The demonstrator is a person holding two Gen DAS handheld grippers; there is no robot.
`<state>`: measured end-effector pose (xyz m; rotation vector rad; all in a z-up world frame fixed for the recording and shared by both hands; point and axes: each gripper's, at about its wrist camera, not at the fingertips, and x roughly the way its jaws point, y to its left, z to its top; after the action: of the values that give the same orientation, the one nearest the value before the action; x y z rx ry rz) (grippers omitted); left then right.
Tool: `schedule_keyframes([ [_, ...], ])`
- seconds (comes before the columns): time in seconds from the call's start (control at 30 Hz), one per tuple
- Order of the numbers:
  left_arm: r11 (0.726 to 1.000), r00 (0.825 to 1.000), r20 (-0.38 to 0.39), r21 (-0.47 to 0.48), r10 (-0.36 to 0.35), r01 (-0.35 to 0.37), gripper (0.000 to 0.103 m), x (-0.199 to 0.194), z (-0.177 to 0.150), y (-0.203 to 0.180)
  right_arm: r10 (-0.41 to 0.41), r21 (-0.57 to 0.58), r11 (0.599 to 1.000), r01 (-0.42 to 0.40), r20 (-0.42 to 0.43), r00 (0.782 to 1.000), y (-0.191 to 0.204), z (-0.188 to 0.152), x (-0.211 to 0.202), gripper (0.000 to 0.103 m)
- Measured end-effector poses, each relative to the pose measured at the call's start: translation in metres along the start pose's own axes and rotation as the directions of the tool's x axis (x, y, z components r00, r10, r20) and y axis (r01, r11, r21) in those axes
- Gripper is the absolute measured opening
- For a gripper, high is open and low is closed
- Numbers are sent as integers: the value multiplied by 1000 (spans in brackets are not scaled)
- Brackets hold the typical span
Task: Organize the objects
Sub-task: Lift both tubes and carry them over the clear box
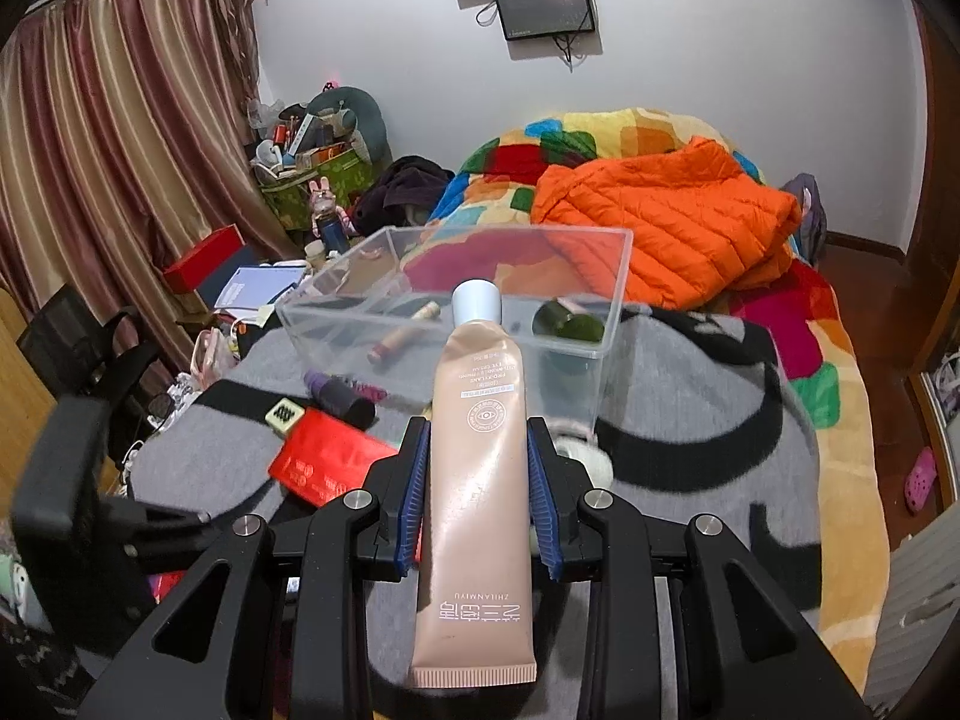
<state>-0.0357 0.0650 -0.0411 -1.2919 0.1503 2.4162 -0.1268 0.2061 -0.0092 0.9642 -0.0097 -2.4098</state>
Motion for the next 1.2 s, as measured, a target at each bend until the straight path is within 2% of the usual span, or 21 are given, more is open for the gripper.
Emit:
schedule_keyframes([
  [0.03,1000,1000,6,1,6,-6,16,0,0,0,2,-3,1000,-2,5,1000,0,4,1,28],
  [0.17,1000,999,32,-15,0,0,16,-3,2,0,-1,-12,1000,1,18,1000,1,14,4,28],
  [0.43,995,987,156,-92,-30,45,16,-35,21,20,-3,-31,1000,3,27,1000,2,40,17,28],
  [0.6,987,975,224,-156,9,27,16,-50,40,45,-11,-35,999,11,16,1000,-1,59,35,28],
  [0.7,981,966,251,-191,58,-9,16,-55,53,60,-25,-41,999,25,-1,1000,-2,68,47,28],
  [0.93,966,953,256,-236,163,-102,16,-49,76,86,-41,-57,998,38,-50,998,-6,80,76,28],
  [1.07,962,947,262,-245,184,-119,16,-47,92,96,-51,-74,996,44,-93,994,-7,82,95,28],
  [1.2,960,954,241,-255,178,-114,16,-37,111,110,-40,-79,996,29,-147,988,-10,82,112,28],
])
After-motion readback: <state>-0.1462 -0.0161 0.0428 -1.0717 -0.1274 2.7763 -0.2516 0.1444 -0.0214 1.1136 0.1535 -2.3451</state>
